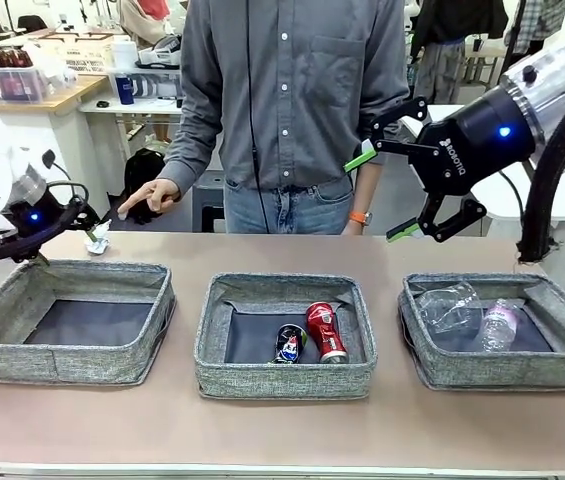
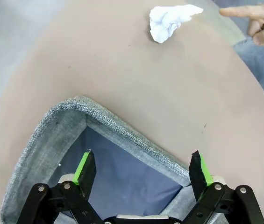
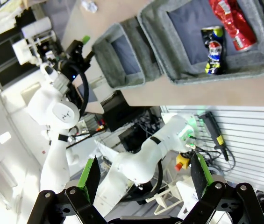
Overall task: Sort the waste into the appropriate baskets.
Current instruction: Pick up the waste item pointed out by the person.
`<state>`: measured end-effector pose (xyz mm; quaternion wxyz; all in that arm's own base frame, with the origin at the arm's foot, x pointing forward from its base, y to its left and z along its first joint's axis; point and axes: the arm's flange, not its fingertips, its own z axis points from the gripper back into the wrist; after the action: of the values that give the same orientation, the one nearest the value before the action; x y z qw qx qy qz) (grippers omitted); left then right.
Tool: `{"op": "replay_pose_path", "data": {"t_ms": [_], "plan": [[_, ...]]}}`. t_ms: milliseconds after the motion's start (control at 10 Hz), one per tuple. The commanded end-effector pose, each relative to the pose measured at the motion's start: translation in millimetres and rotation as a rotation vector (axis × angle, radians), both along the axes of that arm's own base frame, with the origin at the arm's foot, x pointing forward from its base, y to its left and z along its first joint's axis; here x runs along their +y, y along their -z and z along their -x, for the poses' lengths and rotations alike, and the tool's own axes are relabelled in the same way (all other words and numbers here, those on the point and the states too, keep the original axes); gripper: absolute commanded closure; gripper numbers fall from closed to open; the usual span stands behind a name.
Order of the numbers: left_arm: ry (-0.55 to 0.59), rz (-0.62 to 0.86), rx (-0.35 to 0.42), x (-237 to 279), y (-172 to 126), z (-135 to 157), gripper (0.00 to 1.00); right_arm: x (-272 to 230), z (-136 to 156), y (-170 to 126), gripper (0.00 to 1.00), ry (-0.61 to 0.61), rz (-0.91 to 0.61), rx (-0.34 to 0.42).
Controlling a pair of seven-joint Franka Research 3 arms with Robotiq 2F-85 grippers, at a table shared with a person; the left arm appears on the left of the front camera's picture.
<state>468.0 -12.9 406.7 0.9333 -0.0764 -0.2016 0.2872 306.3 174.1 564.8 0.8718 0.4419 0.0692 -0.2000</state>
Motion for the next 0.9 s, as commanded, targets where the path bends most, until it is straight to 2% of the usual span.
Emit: {"op": "replay_pose_path", "data": {"t_ms": [0, 400, 600, 800], "plan": [[0.066, -0.023, 0.034, 7, -5, -6, 0.00, -1, -2, -1, 0.00, -0.019, -0.003, -0.018], [0.279, -0.076, 0.040, 0, -30, -50, 0.00, -1, -2, -1, 0.00, -0.019, -0.003, -0.018], [0.334, -0.159, 0.104, -6, -9, -95, 0.00, -1, -2, -1, 0.00, -0.019, -0.003, -0.018], [0.374, -0.178, 0.159, -12, 23, -130, 0.00, -1, -2, -1, 0.00, -0.019, -0.003, -0.018]]}}
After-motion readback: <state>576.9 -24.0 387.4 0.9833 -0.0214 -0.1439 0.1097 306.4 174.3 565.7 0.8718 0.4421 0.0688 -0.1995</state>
